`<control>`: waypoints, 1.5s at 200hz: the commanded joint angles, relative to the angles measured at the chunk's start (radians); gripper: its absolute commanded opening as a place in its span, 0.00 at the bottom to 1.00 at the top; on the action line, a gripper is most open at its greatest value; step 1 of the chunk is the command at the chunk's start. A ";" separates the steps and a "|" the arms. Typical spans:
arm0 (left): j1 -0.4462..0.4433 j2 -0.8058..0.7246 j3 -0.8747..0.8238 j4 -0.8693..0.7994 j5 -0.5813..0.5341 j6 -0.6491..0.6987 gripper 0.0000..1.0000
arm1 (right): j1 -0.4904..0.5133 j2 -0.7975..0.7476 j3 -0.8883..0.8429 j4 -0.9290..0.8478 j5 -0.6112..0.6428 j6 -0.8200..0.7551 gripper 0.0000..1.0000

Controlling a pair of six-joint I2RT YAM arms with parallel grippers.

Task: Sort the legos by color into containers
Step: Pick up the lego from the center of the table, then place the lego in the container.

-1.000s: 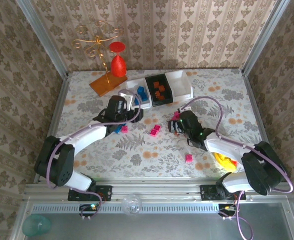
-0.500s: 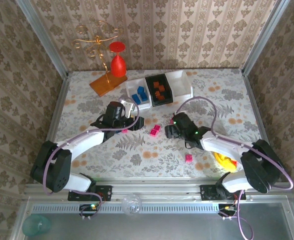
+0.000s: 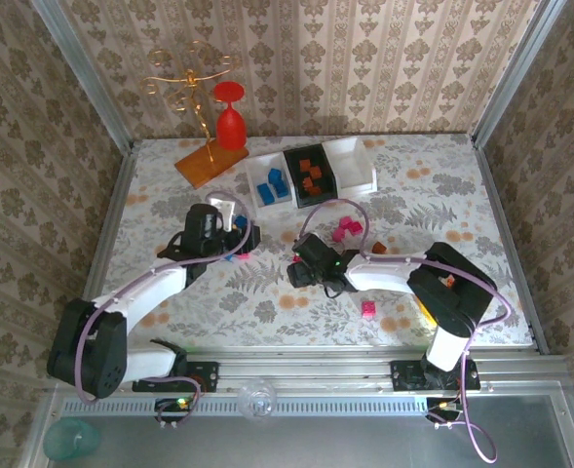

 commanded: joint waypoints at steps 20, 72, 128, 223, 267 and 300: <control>0.031 -0.028 -0.022 0.019 -0.021 0.001 0.73 | 0.002 0.071 0.064 0.069 0.017 0.041 0.62; 0.046 -0.034 -0.027 0.018 -0.016 -0.002 0.73 | 0.002 0.143 0.120 0.096 0.070 0.044 0.53; 0.055 -0.043 -0.032 0.015 -0.016 -0.003 0.73 | 0.005 0.196 0.167 0.105 0.096 0.030 0.41; 0.056 -0.032 -0.045 0.098 0.048 -0.029 0.73 | -0.118 -0.091 0.134 0.114 0.070 -0.050 0.29; 0.017 -0.024 -0.070 0.237 0.141 -0.046 0.73 | -0.374 -0.011 0.267 0.148 -0.040 0.016 0.30; -0.058 -0.008 -0.061 0.323 0.137 -0.036 0.74 | -0.514 0.170 0.453 0.139 -0.052 0.050 0.30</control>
